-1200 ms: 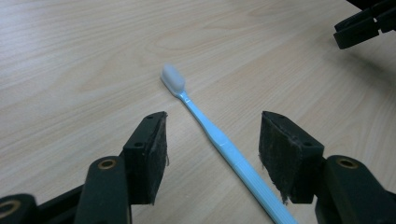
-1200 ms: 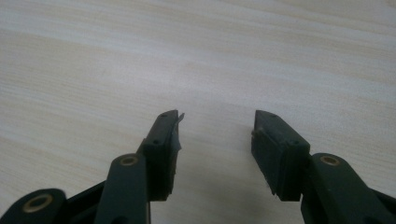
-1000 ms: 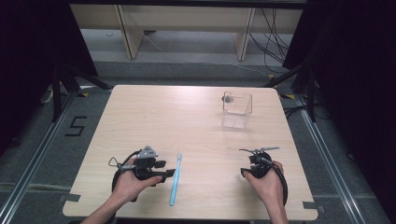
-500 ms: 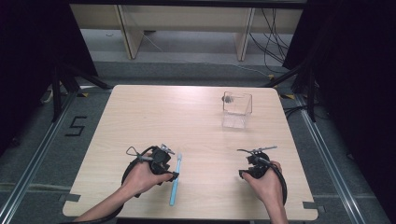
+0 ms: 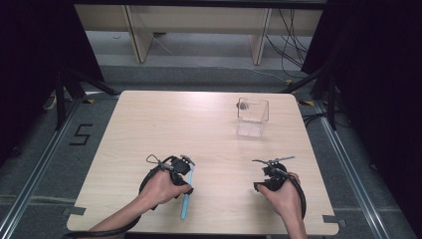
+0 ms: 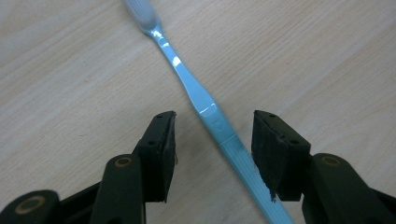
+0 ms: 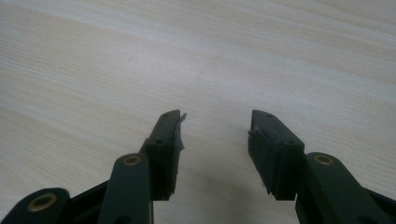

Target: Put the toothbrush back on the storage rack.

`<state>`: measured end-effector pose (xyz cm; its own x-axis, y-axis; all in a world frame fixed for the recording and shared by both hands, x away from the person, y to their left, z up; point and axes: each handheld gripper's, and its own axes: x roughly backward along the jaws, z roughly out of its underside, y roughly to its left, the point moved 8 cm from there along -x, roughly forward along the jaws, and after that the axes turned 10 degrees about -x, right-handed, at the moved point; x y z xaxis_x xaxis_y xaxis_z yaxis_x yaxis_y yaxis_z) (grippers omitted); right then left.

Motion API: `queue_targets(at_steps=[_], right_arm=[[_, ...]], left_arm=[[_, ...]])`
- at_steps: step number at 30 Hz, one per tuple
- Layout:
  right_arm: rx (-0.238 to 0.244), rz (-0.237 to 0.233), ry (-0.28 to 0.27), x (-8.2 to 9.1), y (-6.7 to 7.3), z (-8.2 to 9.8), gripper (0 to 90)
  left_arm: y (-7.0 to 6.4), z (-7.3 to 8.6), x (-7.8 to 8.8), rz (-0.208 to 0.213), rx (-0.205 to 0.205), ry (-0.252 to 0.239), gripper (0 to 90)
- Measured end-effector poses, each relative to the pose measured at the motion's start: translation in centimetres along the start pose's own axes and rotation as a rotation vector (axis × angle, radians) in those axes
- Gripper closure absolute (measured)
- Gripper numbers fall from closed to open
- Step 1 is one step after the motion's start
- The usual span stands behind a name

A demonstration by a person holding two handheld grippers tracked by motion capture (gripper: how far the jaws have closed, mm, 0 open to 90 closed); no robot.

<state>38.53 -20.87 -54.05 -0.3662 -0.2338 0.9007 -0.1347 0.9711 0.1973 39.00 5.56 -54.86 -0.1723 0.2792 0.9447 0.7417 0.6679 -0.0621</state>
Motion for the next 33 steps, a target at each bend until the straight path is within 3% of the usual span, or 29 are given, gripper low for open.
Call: queue_targets(at_steps=[4, 19, 25, 26, 28, 30, 33], right_arm=[[0.010, -0.003, 0.000, -0.1, 0.1, 0.0, 54.0], [0.019, -0.011, -0.003, -0.1, 0.1, 0.0, 53.4], [0.014, -0.019, 0.004, -0.2, 0.2, 0.0, 53.3], [-0.011, -0.019, -0.001, -0.2, 0.5, 0.1, 53.3], [-0.011, -0.018, 0.002, -0.2, 0.5, 0.1, 53.3], [0.023, -0.020, 0.001, -0.3, 0.3, 0.0, 53.2], [0.024, -0.018, 0.004, -0.4, 0.4, 0.1, 53.2]], left_arm=[[-0.2, 0.0, -0.3, -0.006, -0.043, 0.013, 51.9], [-0.1, 0.4, -0.6, -0.016, -0.114, 0.037, 63.2], [0.3, 0.6, -0.5, -0.026, -0.153, 0.050, 68.0], [0.5, 0.7, -0.4, -0.026, -0.159, 0.051, 68.8], [0.6, 0.8, -0.4, -0.029, -0.169, 0.057, 69.3], [0.9, 0.9, -0.3, -0.038, -0.184, 0.067, 71.3], [1.0, 1.0, -0.4, -0.039, -0.196, 0.075, 74.6]])
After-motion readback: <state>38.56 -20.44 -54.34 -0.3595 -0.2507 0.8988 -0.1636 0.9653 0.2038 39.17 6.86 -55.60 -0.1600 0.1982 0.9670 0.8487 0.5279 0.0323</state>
